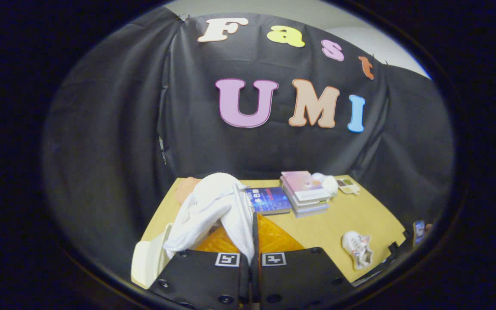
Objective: Open the storage box then place both shoes into the box .Put the left shoe in first, then the right shoe, with the right side of both shoes facing outward in a uniform manner.
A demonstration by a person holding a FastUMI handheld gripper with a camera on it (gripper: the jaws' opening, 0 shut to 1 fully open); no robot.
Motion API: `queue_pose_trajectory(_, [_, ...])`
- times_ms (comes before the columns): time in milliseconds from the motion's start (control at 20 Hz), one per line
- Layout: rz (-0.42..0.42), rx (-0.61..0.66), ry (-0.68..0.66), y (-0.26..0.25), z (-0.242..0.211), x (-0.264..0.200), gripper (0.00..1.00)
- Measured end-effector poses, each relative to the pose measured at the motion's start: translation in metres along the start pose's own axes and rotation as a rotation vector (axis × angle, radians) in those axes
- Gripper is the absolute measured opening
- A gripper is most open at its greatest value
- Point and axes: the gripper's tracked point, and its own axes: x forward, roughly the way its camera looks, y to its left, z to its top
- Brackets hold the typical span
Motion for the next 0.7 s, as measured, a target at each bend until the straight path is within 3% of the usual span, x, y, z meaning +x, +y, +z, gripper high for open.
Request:
queue_pose_trajectory(350, [0.017,-0.033,0.21,0.051,-0.082,0.022,0.05])
queue_pose_trajectory(700, [0.051,-0.075,0.389,0.072,-0.133,0.037,0.06])
